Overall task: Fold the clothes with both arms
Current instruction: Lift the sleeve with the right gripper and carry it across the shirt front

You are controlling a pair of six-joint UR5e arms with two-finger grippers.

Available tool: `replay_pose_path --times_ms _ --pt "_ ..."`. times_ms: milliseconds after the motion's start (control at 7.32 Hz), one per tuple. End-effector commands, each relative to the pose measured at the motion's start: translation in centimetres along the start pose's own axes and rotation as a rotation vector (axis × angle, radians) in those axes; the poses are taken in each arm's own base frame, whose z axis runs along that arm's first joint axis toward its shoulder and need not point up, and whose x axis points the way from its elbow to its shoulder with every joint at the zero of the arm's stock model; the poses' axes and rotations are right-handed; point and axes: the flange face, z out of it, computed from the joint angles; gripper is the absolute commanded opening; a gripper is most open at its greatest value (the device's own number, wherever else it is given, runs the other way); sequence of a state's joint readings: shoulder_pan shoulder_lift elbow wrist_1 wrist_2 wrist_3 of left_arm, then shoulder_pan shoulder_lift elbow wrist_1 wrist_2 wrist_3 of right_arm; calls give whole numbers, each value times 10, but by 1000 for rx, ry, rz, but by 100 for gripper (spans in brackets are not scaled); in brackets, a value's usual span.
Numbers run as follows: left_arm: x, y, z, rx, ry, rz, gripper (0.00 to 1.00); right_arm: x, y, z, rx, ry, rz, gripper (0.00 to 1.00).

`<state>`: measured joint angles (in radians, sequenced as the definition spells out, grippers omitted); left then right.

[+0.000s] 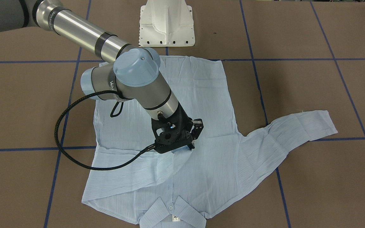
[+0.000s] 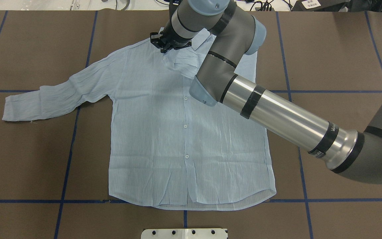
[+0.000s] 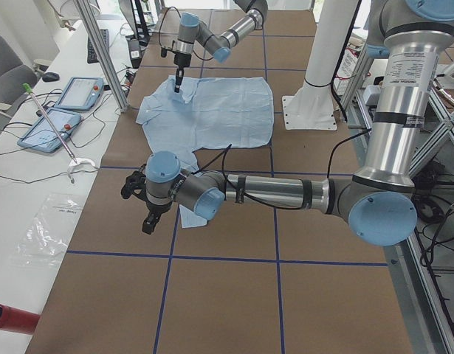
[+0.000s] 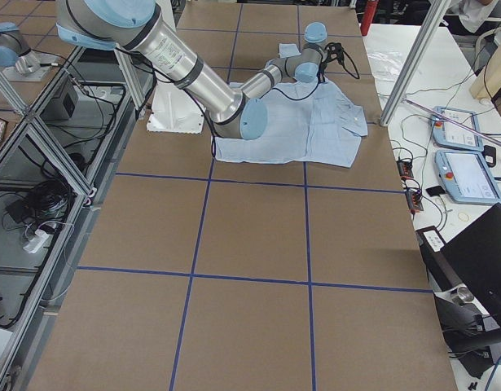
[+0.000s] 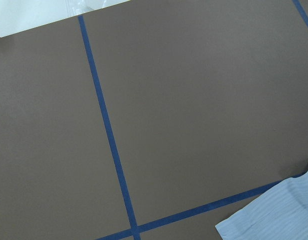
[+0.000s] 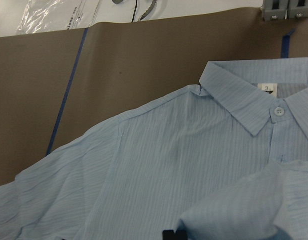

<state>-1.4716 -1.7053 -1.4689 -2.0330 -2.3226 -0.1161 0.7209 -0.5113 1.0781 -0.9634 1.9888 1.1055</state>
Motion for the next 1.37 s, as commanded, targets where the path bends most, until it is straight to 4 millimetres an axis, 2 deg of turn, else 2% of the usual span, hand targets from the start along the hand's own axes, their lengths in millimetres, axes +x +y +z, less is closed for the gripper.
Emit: replay_pose_path --times_ms 0,137,273,410,683,1093,1230 --pt "-1 0 1 -2 0 0 100 -7 21 37 -38 37 -5 0" --pt "-1 0 1 -2 0 -2 100 -25 23 55 -58 55 -5 0" --pt "0 -1 1 -1 0 -1 100 -67 21 71 -43 78 -15 12" --pt "0 -3 1 0 0 2 100 -101 13 67 20 87 -32 99" --pt "-4 -1 6 -9 1 -6 100 -109 22 73 76 106 -46 100" --pt "-2 -3 5 -6 2 -28 100 -108 31 80 66 117 -35 100" --pt "21 -8 17 -3 22 -76 100 -98 30 76 60 136 -22 100"
